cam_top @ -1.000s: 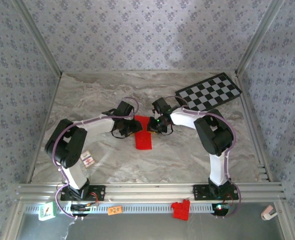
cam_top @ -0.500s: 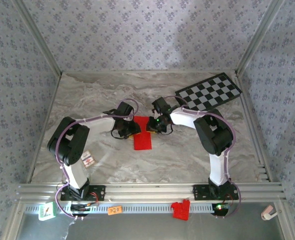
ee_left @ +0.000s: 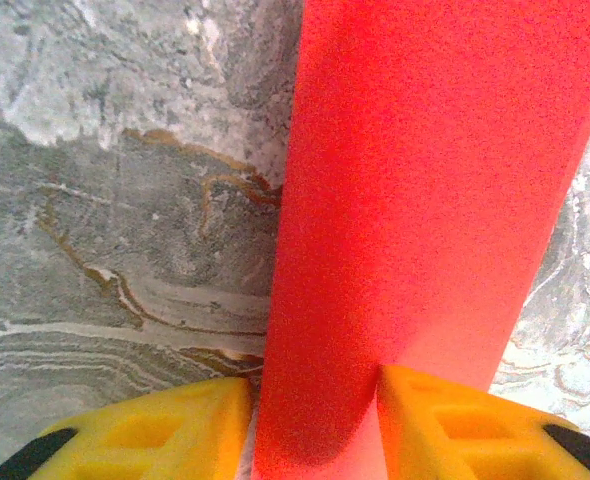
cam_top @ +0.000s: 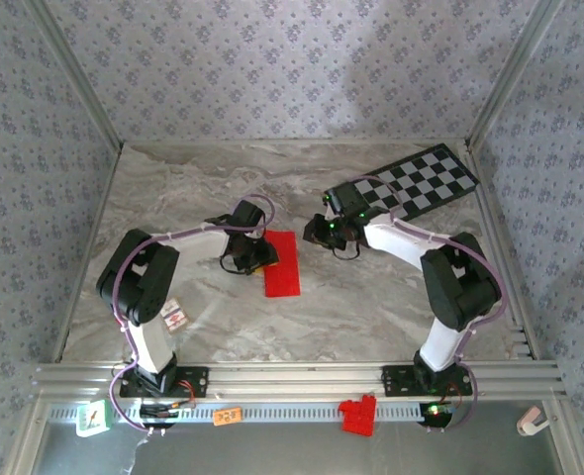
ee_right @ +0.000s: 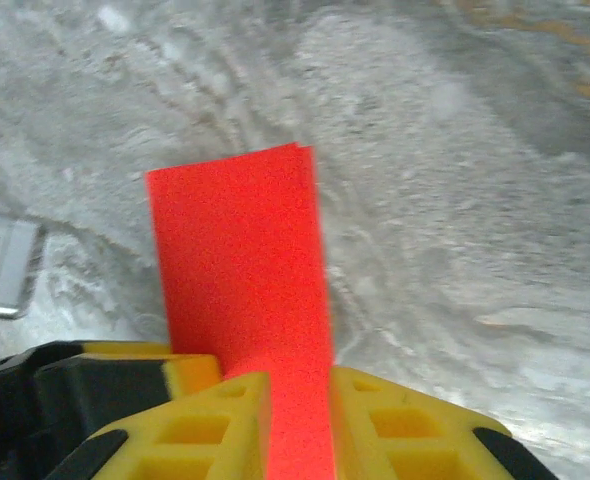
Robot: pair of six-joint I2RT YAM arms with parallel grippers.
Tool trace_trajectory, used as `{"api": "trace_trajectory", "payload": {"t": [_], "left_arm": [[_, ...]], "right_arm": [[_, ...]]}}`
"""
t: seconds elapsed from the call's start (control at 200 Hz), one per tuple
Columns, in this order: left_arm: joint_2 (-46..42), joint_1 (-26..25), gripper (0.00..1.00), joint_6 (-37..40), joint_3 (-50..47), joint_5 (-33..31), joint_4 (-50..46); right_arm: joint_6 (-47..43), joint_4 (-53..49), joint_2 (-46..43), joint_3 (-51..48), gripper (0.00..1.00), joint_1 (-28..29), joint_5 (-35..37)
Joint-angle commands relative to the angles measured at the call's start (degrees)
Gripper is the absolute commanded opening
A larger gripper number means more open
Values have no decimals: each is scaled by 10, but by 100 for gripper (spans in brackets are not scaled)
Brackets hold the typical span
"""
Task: Fold a paper plane with a square sheet of paper (pick it up from the middle)
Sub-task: Hold the square sheet of paper at the center of the table.
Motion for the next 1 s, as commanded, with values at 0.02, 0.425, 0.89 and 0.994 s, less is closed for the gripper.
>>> {"api": "trace_trajectory", "payload": {"t": [0.02, 0.425, 0.89, 0.994], "left_arm": [[59, -14, 42, 24, -13, -18, -3], [81, -18, 42, 44, -5, -13, -12], [106, -23, 43, 10, -6, -12, -7], [110, -26, 43, 11, -10, -13, -4]], "right_arm": [[6, -12, -8, -17, 24, -5, 23], [9, -6, -10, -27, 24, -6, 23], [9, 0, 7, -23, 24, -2, 6], [10, 3, 11, -22, 24, 0, 2]]}}
